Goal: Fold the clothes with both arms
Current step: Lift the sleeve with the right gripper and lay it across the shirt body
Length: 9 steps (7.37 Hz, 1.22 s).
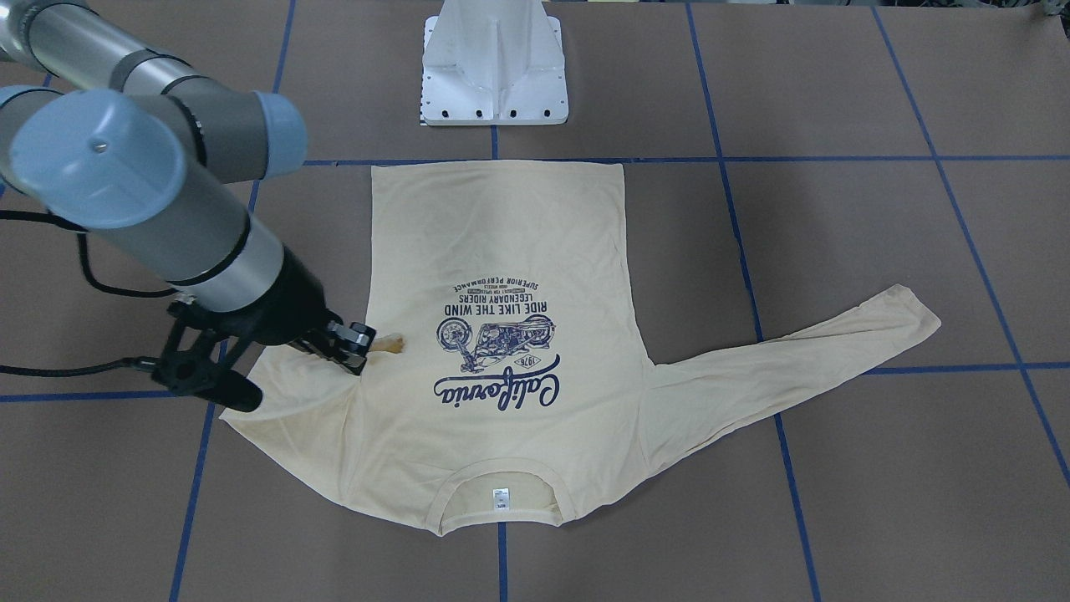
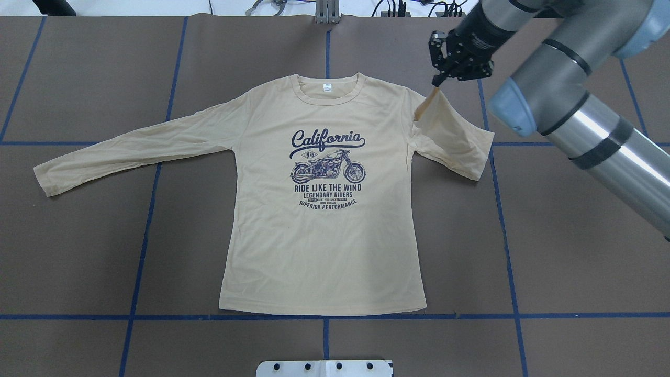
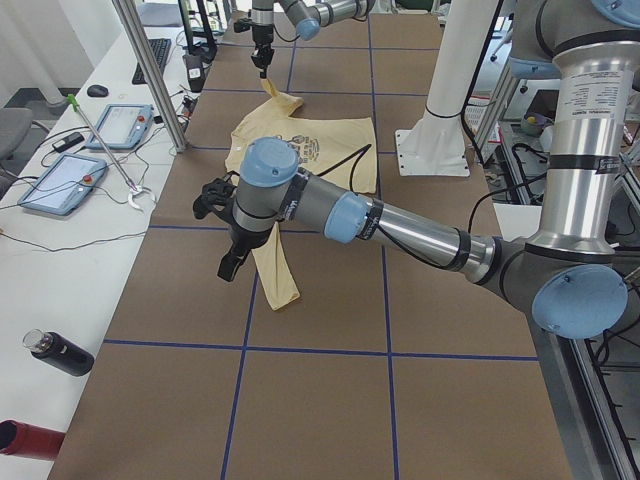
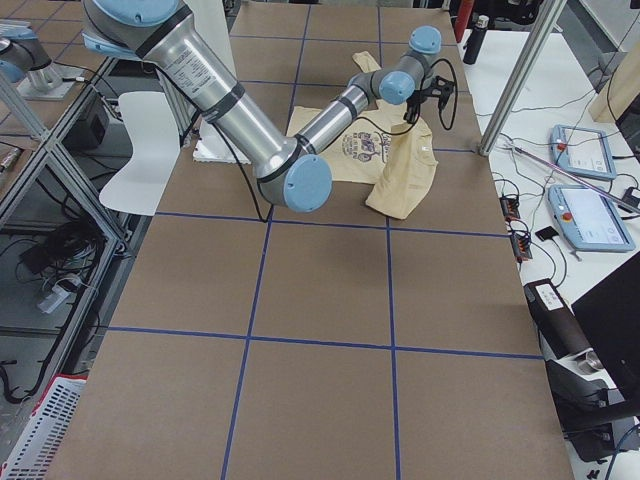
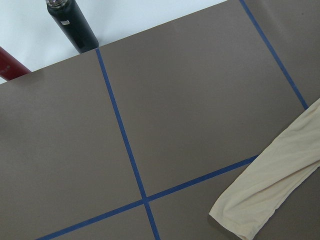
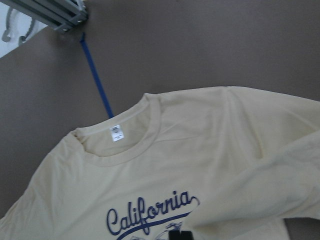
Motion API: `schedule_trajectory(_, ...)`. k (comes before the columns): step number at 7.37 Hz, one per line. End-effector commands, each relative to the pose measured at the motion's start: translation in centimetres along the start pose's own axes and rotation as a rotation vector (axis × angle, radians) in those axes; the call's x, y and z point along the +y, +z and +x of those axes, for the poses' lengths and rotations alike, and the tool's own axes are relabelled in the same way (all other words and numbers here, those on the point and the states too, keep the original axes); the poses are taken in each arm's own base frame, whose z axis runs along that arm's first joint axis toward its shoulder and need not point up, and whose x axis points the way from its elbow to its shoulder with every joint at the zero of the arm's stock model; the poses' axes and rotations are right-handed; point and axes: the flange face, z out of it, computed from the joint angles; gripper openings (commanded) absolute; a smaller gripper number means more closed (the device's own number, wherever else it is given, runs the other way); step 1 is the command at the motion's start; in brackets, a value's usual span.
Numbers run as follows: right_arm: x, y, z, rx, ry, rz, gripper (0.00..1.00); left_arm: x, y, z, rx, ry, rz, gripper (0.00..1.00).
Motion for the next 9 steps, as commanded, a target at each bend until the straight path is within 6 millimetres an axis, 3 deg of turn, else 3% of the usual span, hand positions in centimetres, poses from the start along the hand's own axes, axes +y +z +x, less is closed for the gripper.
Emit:
schedule_trajectory(1, 5.4, 0.0, -14.9, -0.038, -0.074, 0.063, 0.00, 0.5, -0.9, 0.9, -0.002, 0.016, 0.016, 1.00)
schedule_trajectory(2, 7.9, 2.8, -17.3, -0.070, -0.127, 0.115, 0.00, 0.5, -0.9, 1.0, -0.002, 0.016, 0.016, 1.00)
schedule_trajectory(3, 10.7, 5.9, -17.8, -0.070, -0.160, 0.148, 0.00, 0.5, -0.9, 1.0, -0.002, 0.016, 0.016, 1.00)
schedule_trajectory(4, 13.3, 7.8, -18.5, -0.090, -0.192, 0.183, 0.00, 0.5, -0.9, 1.0, -0.002, 0.016, 0.016, 1.00)
schedule_trajectory(5, 14.5, 9.1, -19.4, -0.120, -0.214, 0.187, 0.00, 0.5, -0.9, 1.0, -0.002, 0.016, 0.016, 1.00)
schedule_trajectory(7, 16.8, 9.4, -20.9, -0.143, -0.234, 0.170, 0.00, 0.4, -1.3, 1.3, -0.003, 0.022, 0.024, 1.00)
schedule_trajectory(8, 17.4, 11.6, -20.8, -0.155, -0.245, 0.218, 0.99, 0.1, -1.8, 1.8, -0.005, 0.047, 0.043, 1.00)
schedule_trajectory(9, 16.7, 14.0, -20.3, -0.160, -0.247, 0.254, 1.00, -0.1, -1.9, 2.0, -0.007, 0.068, 0.064, 1.00)
